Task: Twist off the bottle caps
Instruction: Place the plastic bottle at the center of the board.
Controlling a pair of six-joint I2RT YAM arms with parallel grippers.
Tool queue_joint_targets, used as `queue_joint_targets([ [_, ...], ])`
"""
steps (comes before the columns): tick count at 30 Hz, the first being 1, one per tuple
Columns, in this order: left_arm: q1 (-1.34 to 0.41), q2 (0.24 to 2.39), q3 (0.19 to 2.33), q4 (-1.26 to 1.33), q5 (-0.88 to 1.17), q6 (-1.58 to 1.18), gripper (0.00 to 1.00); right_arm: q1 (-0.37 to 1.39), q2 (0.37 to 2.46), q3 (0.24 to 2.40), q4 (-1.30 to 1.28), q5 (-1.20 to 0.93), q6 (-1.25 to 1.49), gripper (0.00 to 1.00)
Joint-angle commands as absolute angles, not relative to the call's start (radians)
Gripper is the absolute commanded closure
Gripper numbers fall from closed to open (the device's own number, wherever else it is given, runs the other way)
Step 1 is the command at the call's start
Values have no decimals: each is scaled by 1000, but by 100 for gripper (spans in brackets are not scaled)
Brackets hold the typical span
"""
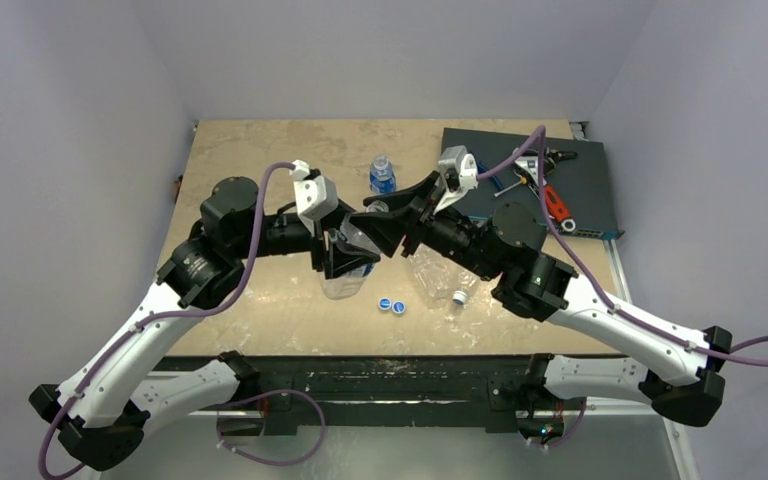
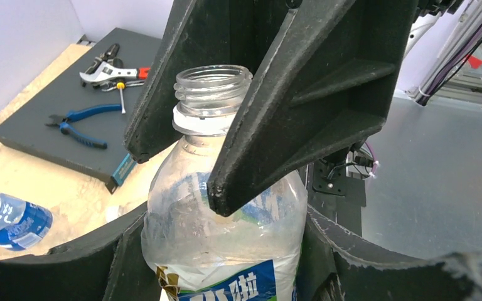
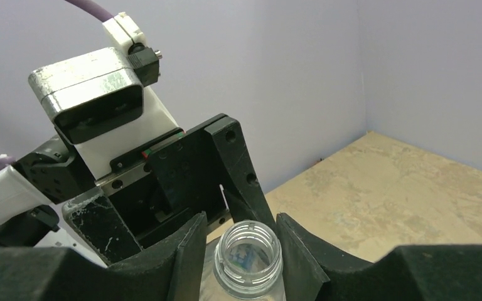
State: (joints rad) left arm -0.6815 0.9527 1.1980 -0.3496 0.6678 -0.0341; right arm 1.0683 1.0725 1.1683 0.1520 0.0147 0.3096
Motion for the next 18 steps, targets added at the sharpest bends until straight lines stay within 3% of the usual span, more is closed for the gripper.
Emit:
queue_joint_targets([
  [1, -676, 947, 1212, -277, 619, -69, 100, 1071, 1063, 1158, 164, 28, 302, 55],
  [6, -674, 945, 1208, -273, 644, -78, 100, 1071, 1058, 1166, 172, 45, 305, 91],
  [7, -673, 944, 1207, -275, 643, -77, 96, 1071, 1060, 1170, 172, 50, 305, 95],
  [10, -672, 942, 1214, -302, 606, -68, 36, 1071, 1078, 1192, 164, 71, 287, 100],
  [11, -672, 942, 1221, -325, 586, -54, 25, 1071, 1088, 1204, 151, 84, 276, 100],
  [14, -669, 944, 1266, -428, 478, 20, 9, 1071, 1129, 1247, 109, 159, 206, 100],
  [18, -653, 960, 1352, -591, 309, 89, 3, 1040, 1186, 1270, 78, 270, 108, 100],
])
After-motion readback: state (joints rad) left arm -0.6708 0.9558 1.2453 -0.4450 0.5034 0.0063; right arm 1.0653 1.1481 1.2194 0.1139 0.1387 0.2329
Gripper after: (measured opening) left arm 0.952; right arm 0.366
